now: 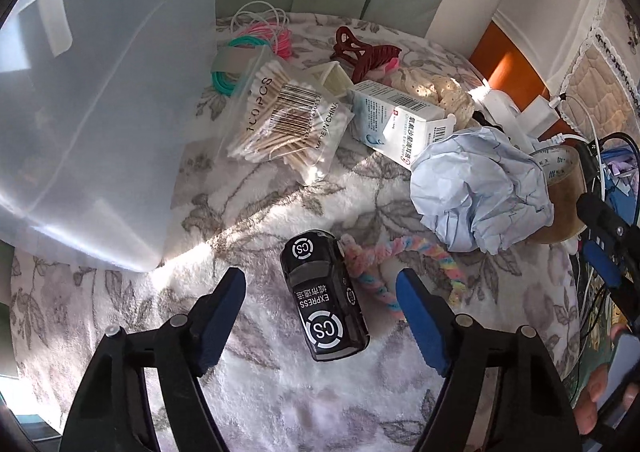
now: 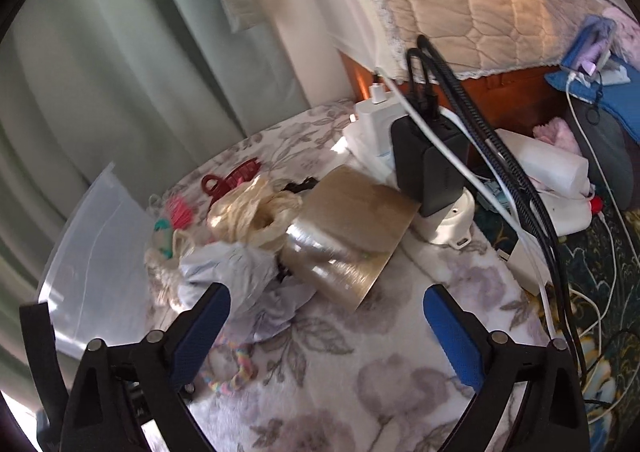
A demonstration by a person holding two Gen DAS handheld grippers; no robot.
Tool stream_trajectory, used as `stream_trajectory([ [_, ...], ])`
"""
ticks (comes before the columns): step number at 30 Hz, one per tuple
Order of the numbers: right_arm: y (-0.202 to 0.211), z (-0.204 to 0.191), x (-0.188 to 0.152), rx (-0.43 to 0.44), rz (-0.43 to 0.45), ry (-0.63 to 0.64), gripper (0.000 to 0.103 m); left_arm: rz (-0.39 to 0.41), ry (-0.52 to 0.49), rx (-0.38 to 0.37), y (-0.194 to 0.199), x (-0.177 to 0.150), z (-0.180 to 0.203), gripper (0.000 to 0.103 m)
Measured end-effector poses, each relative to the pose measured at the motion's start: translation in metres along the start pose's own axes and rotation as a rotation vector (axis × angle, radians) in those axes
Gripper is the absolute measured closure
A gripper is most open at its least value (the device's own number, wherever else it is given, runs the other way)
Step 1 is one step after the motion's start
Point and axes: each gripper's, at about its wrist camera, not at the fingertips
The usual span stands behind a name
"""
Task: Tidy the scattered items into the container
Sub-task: 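Reach the left gripper to the black toy car while the right gripper approaches the tape roll, then close the left gripper on the black toy car while the right gripper grasps the brown tape roll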
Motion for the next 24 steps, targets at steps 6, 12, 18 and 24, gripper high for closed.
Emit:
stream_trajectory([
  [6, -0.01, 0.012, 0.019, -0.001, 0.032, -0.075, 0.007, -0.04, 0.016, -0.016, -0.011, -0.002, -0.003, 0.041],
  [12, -0.026, 0.018, 0.029, -0.003, 0.031, -0.136, 0.014, -0.05, 0.02, -0.02, -0.015, -0.003, -0.004, 0.043],
  [18, -0.031, 0.029, 0.032, 0.006, 0.029, -0.208, 0.021, -0.05, 0.018, -0.019, -0.016, -0.004, -0.005, 0.043],
  [24, -0.024, 0.021, 0.032, 0.045, 0.036, -0.185, 0.041, -0.046, 0.019, -0.019, -0.016, -0.003, -0.003, 0.057],
])
Point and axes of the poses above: each gripper's, at about its wrist camera, not at the fingertips, and y roughly against the way its jaws point, z to its right, x to its top, and after that the axes turned 7 degrees about x, right-handed
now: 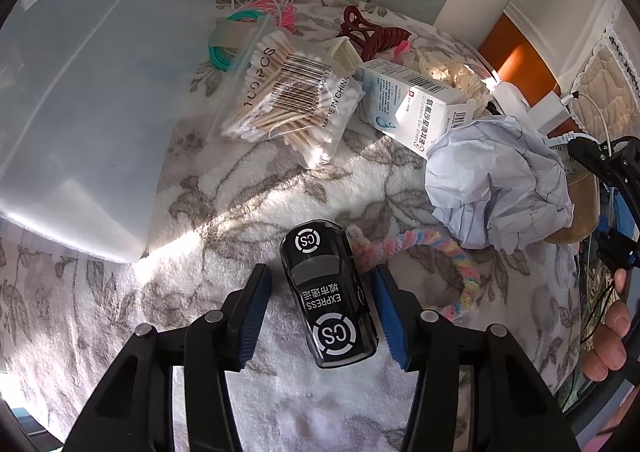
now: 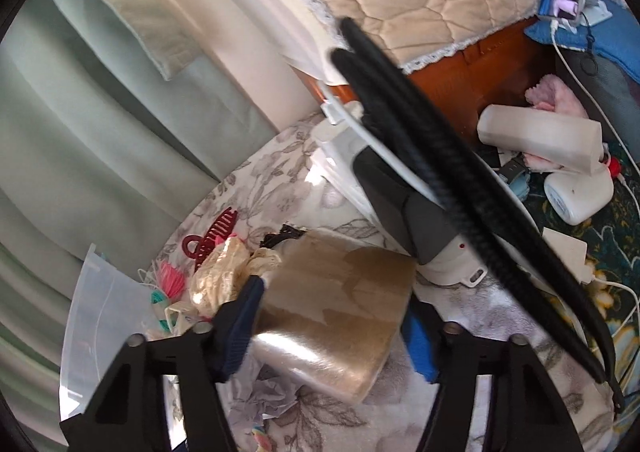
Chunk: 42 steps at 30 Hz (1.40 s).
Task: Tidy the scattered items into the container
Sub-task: 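Close the left gripper on the black toy car while the right gripper grasps the brown tape roll, then carry the toy car in the left gripper and the tape roll in the right gripper over the clear box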
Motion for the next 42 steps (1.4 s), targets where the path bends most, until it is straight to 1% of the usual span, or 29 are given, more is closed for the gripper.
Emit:
stream_trajectory([
  [3, 0.005, 0.001, -0.002, 0.012, -0.003, -0.018, 0.042, 0.002, 0.004, -0.007, 0.001, -0.002, -0.003, 0.062],
  [9, 0.024, -0.003, -0.005, 0.02, 0.023, -0.003, 0.045, 0.006, 0.01, -0.019, 0.007, -0.007, -0.008, 0.063],
  [11, 0.031, -0.004, -0.006, 0.024, 0.029, -0.001, 0.049, 0.011, 0.007, -0.019, 0.01, -0.01, -0.008, 0.064],
  [13, 0.028, -0.012, -0.003, 0.027, 0.025, -0.009, 0.051, 0.014, 0.004, -0.021, 0.013, -0.012, -0.007, 0.065],
  [16, 0.042, -0.003, -0.003, 0.034, 0.026, -0.008, 0.051, 0.023, -0.005, -0.02, 0.019, -0.016, -0.006, 0.066],
  [20, 0.057, -0.006, -0.013, 0.048, 0.035, -0.003, 0.051, 0.038, -0.008, -0.015, 0.027, -0.019, -0.007, 0.067],
  [25, 0.07, -0.014, -0.022, 0.067, 0.049, 0.023, 0.051, 0.065, -0.017, -0.017, 0.038, -0.02, -0.003, 0.067],
  [33, 0.089, -0.023, -0.025, 0.089, 0.067, 0.035, 0.051, 0.104, -0.016, -0.022, 0.06, -0.022, -0.006, 0.067],
  [38, 0.101, -0.037, -0.029, 0.113, 0.066, 0.062, 0.051, 0.147, -0.015, -0.04, 0.077, -0.013, -0.002, 0.067],
  [42, 0.109, -0.05, -0.029, 0.136, 0.076, 0.083, 0.051, 0.195, -0.025, -0.075, 0.098, 0.0, 0.003, 0.067],
])
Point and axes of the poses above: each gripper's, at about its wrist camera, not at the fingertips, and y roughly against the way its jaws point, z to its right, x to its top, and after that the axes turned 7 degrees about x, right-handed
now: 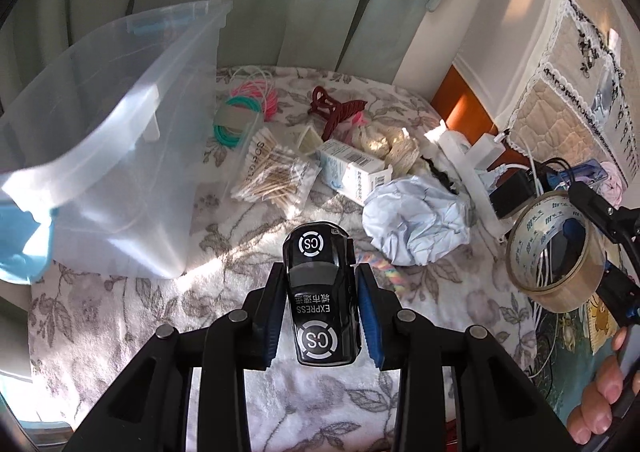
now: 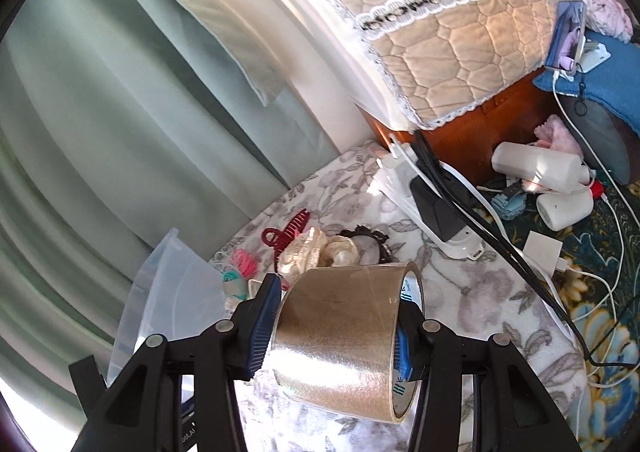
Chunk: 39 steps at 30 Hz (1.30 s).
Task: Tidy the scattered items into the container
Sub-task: 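Carry the toy car in the left gripper and the tape roll in the right gripper over the clear box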
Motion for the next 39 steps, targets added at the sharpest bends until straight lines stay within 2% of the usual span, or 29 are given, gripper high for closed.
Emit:
stream_trajectory([
  [4, 0.007, -0.017, 0.007, 0.024, 0.025, 0.03, 0.051, 0.06, 0.008, -0.041, 0.023, 0.024, 0.001, 0.067],
  [9, 0.019, -0.037, 0.022, 0.077, 0.071, 0.036, 0.051, 0.148, 0.035, -0.054, 0.055, 0.062, -0.002, 0.067],
  [15, 0.031, -0.07, 0.043, 0.136, 0.13, 0.067, 0.051, 0.241, 0.122, -0.091, 0.1, 0.103, -0.021, 0.067],
  [21, 0.044, -0.11, 0.064, 0.208, 0.181, 0.11, 0.051, 0.34, 0.215, -0.111, 0.142, 0.126, -0.052, 0.067],
  [24, 0.052, -0.131, 0.07, 0.246, 0.211, 0.137, 0.051, 0.388, 0.269, -0.101, 0.162, 0.128, -0.075, 0.067],
  [28, 0.058, -0.157, 0.068, 0.306, 0.219, 0.167, 0.051, 0.436, 0.328, -0.053, 0.181, 0.113, -0.102, 0.067],
  [31, 0.056, -0.174, 0.056, 0.341, 0.198, 0.201, 0.051, 0.431, 0.385, -0.017, 0.18, 0.098, -0.121, 0.067],
  [39, 0.025, -0.202, 0.015, 0.384, 0.074, 0.255, 0.051, 0.41, 0.484, -0.012, 0.167, 0.073, -0.162, 0.067],
])
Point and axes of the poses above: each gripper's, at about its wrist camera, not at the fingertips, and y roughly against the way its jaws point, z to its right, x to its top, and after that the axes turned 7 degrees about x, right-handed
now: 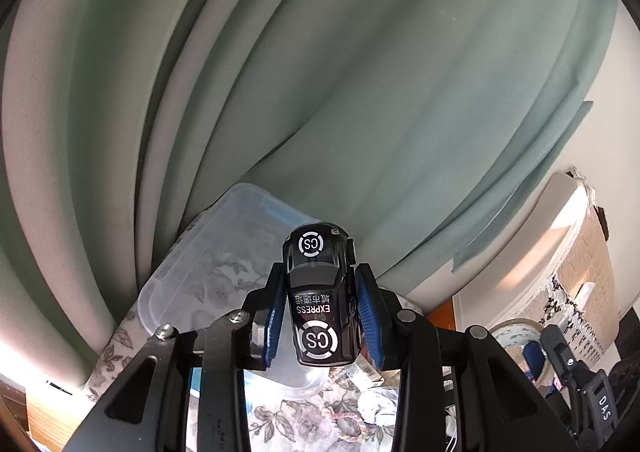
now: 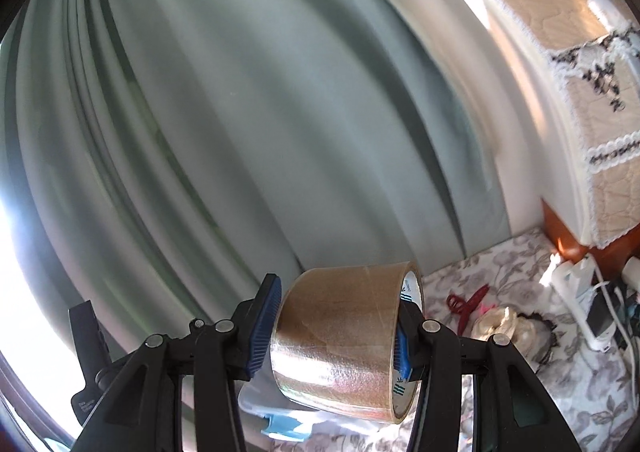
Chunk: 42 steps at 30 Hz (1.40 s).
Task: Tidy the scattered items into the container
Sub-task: 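Carry the toy car in the left gripper and the tape roll in the right gripper over the clear box, then open the left gripper dropping the car while the right gripper releases the tape into the box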
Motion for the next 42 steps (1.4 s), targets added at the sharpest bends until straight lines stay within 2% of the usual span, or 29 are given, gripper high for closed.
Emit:
stream_trajectory([
  [11, -0.049, -0.018, -0.03, 0.036, -0.135, 0.026, 0.051, -0.072, 0.038, -0.021, -0.036, -0.01, -0.033, 0.067],
  [21, -0.101, -0.027, -0.047, 0.046, -0.239, 0.05, 0.051, -0.109, 0.088, -0.004, -0.057, -0.02, -0.066, 0.067],
  [33, -0.148, -0.029, -0.068, 0.056, -0.333, 0.07, 0.051, -0.157, 0.115, 0.009, -0.076, -0.019, -0.081, 0.067],
  [42, -0.167, -0.028, -0.073, 0.055, -0.361, 0.075, 0.051, -0.178, 0.131, 0.033, -0.09, -0.022, -0.087, 0.067],
])
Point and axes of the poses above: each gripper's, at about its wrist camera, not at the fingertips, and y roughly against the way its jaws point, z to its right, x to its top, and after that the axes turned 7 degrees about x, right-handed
